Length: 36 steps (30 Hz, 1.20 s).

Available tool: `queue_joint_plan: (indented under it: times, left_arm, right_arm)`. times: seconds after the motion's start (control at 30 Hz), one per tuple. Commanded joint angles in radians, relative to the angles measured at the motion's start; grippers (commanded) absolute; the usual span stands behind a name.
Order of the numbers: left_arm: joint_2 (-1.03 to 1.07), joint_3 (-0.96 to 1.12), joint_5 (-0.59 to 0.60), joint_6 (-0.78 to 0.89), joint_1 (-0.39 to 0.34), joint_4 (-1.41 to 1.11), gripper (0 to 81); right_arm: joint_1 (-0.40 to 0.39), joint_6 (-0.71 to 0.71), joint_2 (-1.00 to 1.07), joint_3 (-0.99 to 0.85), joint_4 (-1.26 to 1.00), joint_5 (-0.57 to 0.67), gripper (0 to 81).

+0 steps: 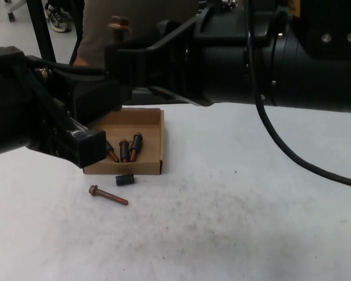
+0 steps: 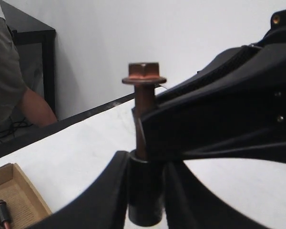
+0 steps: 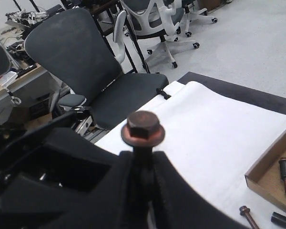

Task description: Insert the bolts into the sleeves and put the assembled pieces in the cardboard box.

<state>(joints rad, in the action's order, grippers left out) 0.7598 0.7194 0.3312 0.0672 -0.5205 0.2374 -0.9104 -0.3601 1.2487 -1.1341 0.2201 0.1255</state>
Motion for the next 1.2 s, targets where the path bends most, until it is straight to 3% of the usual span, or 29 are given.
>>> queue_joint_plan:
  times: [0.0, 0.07, 0.1, 0.43, 0.7, 0.9, 1.03, 1.17]
  left_arm:
    - [-0.008, 0.007, -0.015, 0.001, 0.002, -0.042, 0.8]
    - [-0.008, 0.007, -0.015, 0.001, 0.002, -0.042, 0.8]
    - [-0.008, 0.007, -0.015, 0.001, 0.002, -0.042, 0.8]
    - [-0.008, 0.007, -0.061, -0.01, 0.002, -0.041, 0.8]
    - [0.0, 0.007, -0.061, -0.132, 0.002, -0.041, 0.8]
    - [0.122, 0.007, -0.022, -0.163, 0.095, -0.129, 0.8]
    - [0.281, 0.022, 0.058, -0.165, 0.199, -0.284, 0.8]
    - [0.479, 0.093, 0.107, -0.164, 0.27, -0.27, 0.8]
  right_arm:
    - [-0.021, 0.005, -0.002, -0.003, -0.001, 0.058, 32.4]
    - [-0.021, 0.001, -0.002, -0.003, -0.001, 0.014, 48.9]
    - [-0.021, 0.001, -0.002, -0.003, 0.003, -0.003, 51.3]
    - [-0.015, 0.028, -0.002, -0.003, 0.058, -0.012, 50.1]
    - [0.019, 0.059, -0.056, -0.003, 0.142, -0.016, 50.1]
    - [0.077, 0.137, -0.142, -0.003, 0.282, -0.016, 50.1]
    - [0.117, 0.204, -0.193, -0.003, 0.4, -0.016, 43.4]
    - [0.15, 0.264, -0.223, -0.003, 0.49, -0.016, 26.7]
